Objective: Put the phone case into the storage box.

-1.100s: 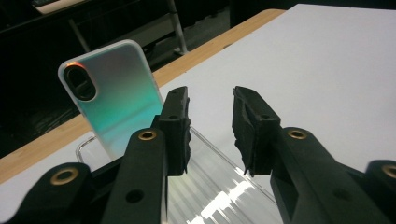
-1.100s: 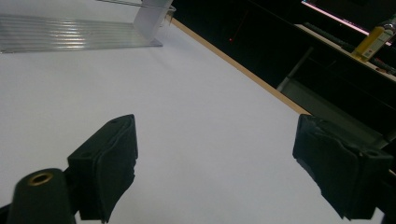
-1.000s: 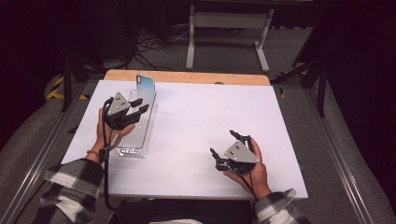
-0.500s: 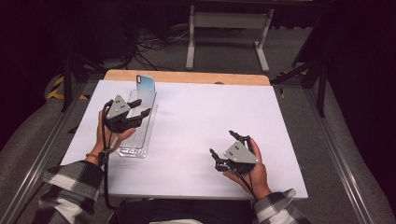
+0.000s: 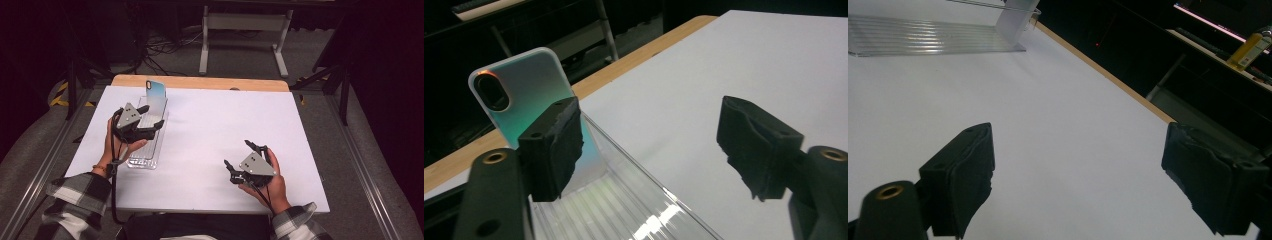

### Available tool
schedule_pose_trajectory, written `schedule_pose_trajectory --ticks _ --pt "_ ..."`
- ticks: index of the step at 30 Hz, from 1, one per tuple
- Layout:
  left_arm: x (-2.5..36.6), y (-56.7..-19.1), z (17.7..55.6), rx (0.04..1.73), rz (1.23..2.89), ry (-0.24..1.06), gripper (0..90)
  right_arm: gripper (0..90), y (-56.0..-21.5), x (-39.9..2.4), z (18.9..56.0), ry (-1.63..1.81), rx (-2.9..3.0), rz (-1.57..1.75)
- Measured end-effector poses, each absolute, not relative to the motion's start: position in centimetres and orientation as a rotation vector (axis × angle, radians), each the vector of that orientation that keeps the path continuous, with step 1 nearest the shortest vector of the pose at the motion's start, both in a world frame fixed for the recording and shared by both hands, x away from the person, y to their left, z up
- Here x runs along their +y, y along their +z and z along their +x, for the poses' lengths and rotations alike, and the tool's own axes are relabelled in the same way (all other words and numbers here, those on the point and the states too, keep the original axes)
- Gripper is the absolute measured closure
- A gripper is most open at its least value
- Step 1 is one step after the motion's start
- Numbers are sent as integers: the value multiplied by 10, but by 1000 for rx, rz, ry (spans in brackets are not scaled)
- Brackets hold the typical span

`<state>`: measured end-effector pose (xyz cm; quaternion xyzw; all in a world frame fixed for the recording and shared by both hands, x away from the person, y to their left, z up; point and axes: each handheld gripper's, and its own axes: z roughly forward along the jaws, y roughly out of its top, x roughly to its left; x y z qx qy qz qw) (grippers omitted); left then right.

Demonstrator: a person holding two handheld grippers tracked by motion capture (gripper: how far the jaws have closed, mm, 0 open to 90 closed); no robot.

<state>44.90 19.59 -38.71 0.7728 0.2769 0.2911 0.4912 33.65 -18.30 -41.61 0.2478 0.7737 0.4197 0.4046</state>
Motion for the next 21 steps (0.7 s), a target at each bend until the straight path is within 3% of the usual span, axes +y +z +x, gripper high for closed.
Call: schedule_pose_trajectory --ticks 12,21 --pt "195 -386 447 675 1860 717 102 131 -415 -183 336 1064 1951 629" --pt "195 -386 446 660 1854 708 43 75 -414 -185 336 1089 1930 632"
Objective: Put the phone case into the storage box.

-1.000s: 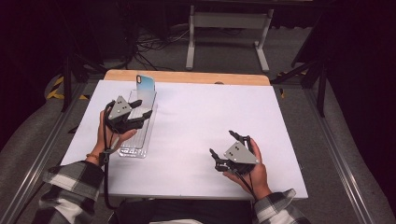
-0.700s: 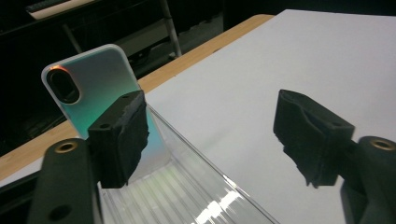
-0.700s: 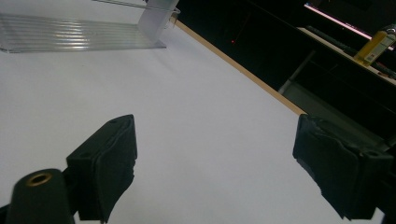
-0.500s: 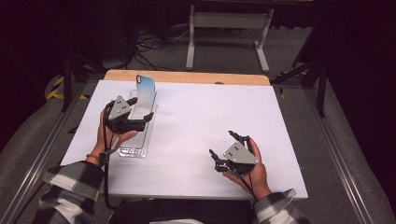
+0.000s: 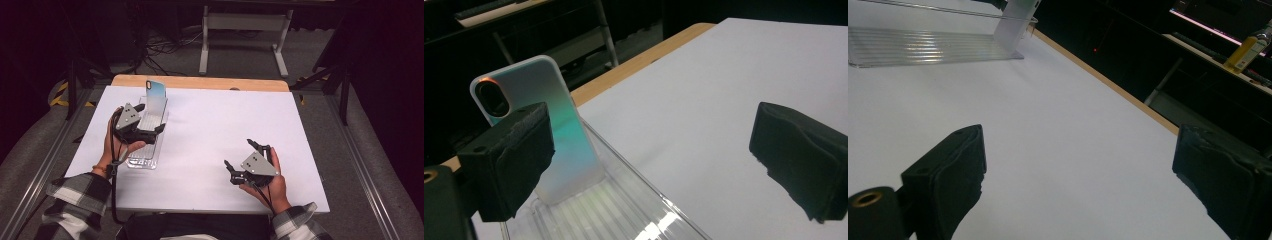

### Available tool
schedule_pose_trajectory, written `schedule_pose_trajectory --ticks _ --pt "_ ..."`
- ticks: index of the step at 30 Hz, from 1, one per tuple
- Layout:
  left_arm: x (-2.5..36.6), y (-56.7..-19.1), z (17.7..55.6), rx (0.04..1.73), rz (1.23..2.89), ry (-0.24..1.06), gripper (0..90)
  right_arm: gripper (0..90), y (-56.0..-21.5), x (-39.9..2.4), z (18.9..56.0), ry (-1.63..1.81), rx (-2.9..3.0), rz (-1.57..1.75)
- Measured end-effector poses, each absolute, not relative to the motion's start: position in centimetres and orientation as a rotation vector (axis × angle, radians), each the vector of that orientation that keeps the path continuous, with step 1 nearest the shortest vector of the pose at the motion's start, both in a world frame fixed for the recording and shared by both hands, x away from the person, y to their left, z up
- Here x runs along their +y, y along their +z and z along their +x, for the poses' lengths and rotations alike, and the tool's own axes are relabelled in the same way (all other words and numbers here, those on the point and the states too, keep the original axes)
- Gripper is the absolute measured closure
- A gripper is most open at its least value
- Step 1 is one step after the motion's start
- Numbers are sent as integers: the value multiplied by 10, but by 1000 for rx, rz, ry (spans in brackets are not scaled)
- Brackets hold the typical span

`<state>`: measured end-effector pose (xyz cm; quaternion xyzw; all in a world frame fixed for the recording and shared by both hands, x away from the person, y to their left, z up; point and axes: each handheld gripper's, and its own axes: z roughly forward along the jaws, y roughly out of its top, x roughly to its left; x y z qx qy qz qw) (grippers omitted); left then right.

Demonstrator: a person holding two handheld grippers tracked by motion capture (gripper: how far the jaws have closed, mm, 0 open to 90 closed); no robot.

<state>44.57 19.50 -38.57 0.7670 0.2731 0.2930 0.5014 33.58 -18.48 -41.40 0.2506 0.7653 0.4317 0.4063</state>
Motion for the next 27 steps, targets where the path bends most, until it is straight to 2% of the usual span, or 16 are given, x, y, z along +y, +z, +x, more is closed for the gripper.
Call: schedule_pose_trajectory --ticks 27 --pt "197 -381 431 608 1811 701 28 68 -411 -188 335 1099 1911 637"
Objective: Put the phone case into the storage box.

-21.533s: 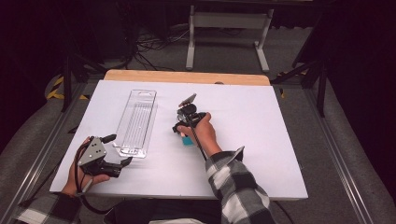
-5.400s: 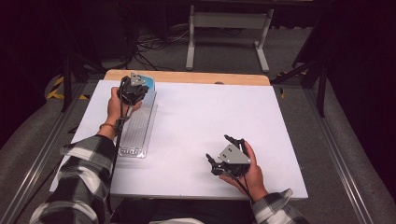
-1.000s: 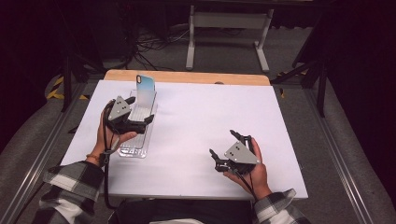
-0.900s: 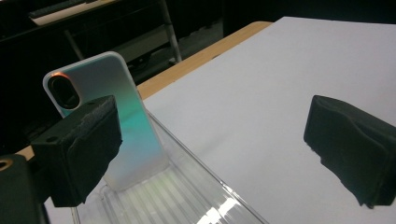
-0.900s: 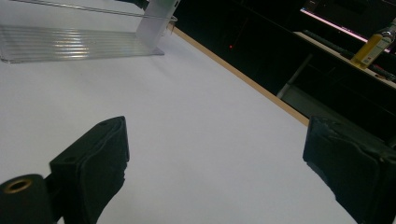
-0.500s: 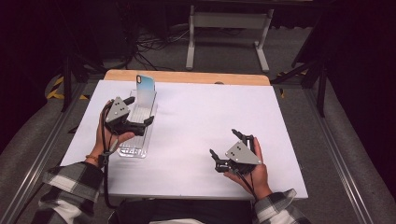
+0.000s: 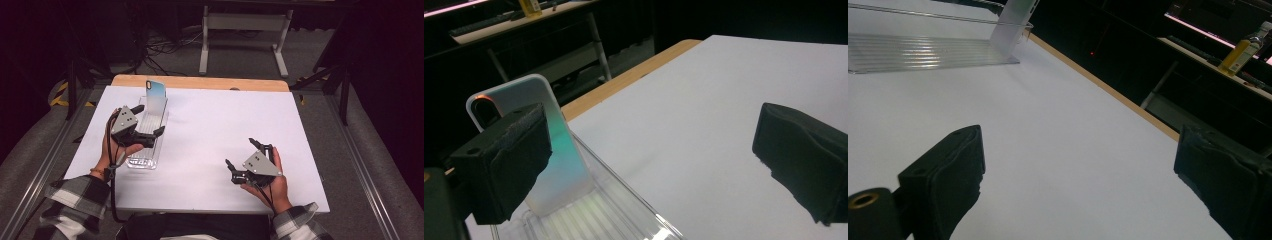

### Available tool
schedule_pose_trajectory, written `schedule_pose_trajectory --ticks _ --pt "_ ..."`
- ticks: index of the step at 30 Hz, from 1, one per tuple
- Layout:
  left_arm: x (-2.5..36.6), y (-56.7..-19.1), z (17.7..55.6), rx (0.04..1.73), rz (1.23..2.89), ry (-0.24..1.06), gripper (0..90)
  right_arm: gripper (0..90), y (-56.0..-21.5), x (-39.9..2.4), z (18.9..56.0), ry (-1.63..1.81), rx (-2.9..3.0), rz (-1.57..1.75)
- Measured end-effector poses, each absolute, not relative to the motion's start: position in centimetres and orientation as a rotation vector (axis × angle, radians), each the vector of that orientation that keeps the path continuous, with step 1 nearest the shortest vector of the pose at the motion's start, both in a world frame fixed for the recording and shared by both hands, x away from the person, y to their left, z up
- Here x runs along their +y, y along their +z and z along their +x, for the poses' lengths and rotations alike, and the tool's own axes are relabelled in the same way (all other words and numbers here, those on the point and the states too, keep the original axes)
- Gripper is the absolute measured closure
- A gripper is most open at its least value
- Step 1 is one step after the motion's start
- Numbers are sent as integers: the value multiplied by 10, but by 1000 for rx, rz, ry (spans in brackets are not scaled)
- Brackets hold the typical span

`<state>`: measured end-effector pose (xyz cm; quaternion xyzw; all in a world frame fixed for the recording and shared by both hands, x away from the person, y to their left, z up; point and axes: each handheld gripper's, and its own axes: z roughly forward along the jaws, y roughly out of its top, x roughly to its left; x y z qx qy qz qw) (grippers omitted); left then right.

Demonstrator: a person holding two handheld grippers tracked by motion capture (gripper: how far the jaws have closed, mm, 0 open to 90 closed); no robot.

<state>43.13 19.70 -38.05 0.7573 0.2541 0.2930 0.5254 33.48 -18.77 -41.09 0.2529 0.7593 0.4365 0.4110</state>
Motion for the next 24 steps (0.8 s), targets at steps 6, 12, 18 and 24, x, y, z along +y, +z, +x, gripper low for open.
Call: schedule_pose_trajectory --ticks 6,12,18,24 --pt "199 -379 426 596 1811 698 19 68 -411 -187 334 1101 1909 634" --pt "203 -378 422 589 1812 700 16 67 -410 -187 334 1104 1908 630" --pt "206 -378 418 579 1809 703 16 67 -410 -187 333 1103 1911 629" --pt "206 -378 413 563 1805 711 17 68 -410 -186 333 1102 1913 627"
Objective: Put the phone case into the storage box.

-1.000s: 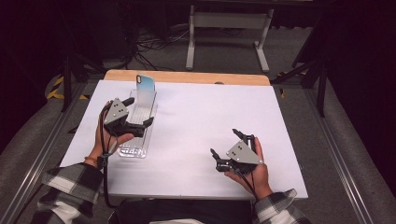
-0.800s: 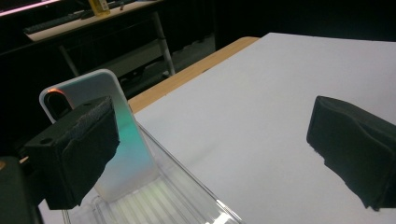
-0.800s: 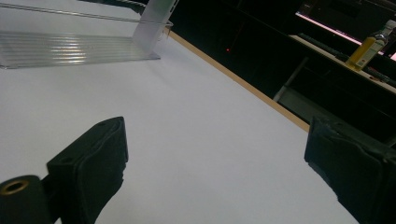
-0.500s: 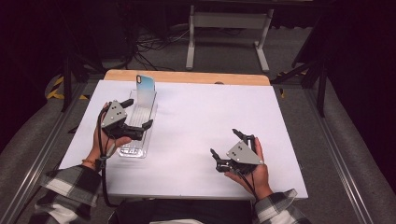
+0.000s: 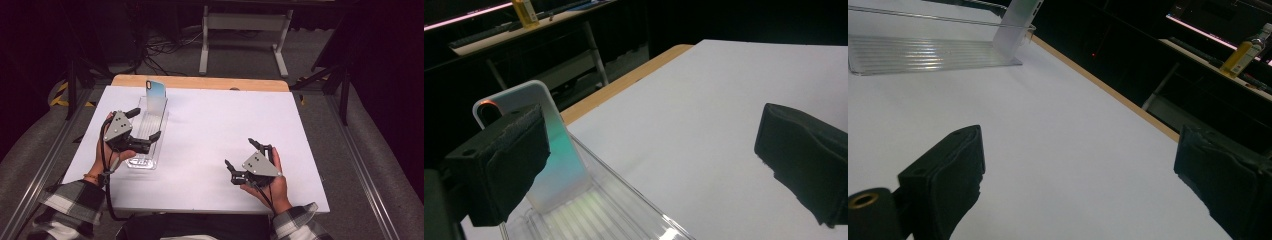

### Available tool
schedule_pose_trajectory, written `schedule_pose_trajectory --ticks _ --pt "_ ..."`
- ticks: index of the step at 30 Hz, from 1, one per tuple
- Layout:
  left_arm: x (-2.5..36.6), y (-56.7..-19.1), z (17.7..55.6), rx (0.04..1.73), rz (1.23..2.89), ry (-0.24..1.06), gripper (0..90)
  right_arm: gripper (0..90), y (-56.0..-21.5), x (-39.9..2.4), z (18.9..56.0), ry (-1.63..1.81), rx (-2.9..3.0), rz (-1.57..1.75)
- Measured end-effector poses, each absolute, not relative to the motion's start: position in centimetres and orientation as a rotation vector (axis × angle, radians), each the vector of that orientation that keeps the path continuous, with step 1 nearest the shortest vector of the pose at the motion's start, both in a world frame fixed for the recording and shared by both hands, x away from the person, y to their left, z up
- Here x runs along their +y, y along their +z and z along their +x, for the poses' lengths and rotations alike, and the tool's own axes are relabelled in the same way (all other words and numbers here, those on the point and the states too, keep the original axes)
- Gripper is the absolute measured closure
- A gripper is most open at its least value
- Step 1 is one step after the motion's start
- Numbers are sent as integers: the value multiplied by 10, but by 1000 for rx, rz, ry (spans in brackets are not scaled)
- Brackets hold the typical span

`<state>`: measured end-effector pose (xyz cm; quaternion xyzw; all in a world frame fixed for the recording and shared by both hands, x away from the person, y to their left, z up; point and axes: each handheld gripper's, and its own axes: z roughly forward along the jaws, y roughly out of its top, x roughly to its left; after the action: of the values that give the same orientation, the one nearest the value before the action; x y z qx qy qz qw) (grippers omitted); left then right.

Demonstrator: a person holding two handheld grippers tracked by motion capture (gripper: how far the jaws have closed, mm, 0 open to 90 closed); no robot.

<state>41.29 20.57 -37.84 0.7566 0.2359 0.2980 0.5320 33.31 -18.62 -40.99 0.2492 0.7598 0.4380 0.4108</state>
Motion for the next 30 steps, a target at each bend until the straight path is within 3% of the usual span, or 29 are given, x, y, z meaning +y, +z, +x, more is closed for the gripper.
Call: schedule_pose_trajectory --ticks 30 --pt "200 -381 390 508 1797 671 21 69 -407 -184 330 1114 1910 608"
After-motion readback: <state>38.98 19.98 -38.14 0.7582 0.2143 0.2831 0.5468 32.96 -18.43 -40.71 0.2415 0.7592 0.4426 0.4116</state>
